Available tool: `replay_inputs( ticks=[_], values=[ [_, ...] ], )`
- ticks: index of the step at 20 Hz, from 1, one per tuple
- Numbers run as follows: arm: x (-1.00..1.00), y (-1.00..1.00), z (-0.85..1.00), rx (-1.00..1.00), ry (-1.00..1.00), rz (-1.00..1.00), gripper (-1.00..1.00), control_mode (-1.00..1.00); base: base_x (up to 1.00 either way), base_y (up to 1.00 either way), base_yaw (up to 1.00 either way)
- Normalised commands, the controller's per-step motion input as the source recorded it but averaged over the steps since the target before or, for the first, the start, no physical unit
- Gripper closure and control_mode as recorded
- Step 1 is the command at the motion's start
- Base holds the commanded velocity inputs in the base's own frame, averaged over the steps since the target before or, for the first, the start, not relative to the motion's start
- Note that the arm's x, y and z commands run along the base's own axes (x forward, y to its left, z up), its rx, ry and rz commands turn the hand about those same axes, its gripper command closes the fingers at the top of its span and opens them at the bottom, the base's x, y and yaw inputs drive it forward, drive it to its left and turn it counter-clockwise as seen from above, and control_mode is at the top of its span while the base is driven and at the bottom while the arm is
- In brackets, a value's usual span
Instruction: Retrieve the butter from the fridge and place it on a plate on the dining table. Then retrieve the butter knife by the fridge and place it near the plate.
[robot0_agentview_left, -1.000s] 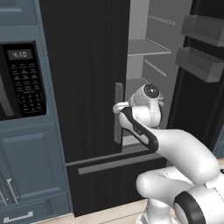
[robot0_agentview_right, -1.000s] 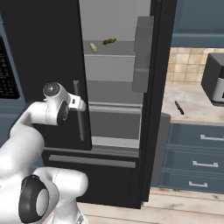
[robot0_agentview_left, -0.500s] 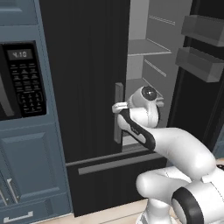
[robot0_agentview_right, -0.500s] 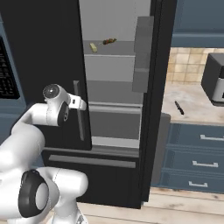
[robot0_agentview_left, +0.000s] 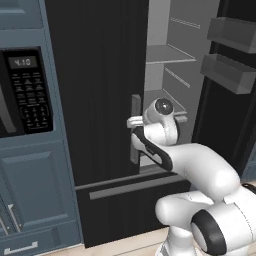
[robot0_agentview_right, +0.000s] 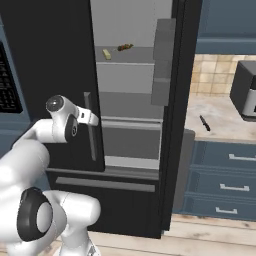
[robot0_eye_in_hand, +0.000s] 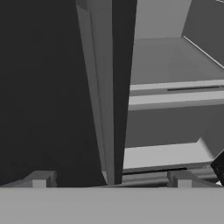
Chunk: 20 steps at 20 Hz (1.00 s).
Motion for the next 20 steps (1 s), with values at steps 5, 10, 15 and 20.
replay_inputs(
  ticks=[5, 10, 15, 20],
  values=[
    [0.16, 0.00, 0.00, 0.00, 0.00, -0.01, -1.00, -1.00, 0.00, 0.00, 0.00],
    [0.36, 0.00, 0.00, 0.00, 0.00, 0.00, -1.00, -1.00, 0.00, 0.00, 0.00],
    [0.46, 0.00, 0.00, 0.00, 0.00, 0.00, -1.00, -1.00, 0.00, 0.00, 0.00],
    [0.39, 0.00, 0.00, 0.00, 0.00, 0.00, -1.00, -1.00, 0.00, 0.00, 0.00]
  ],
)
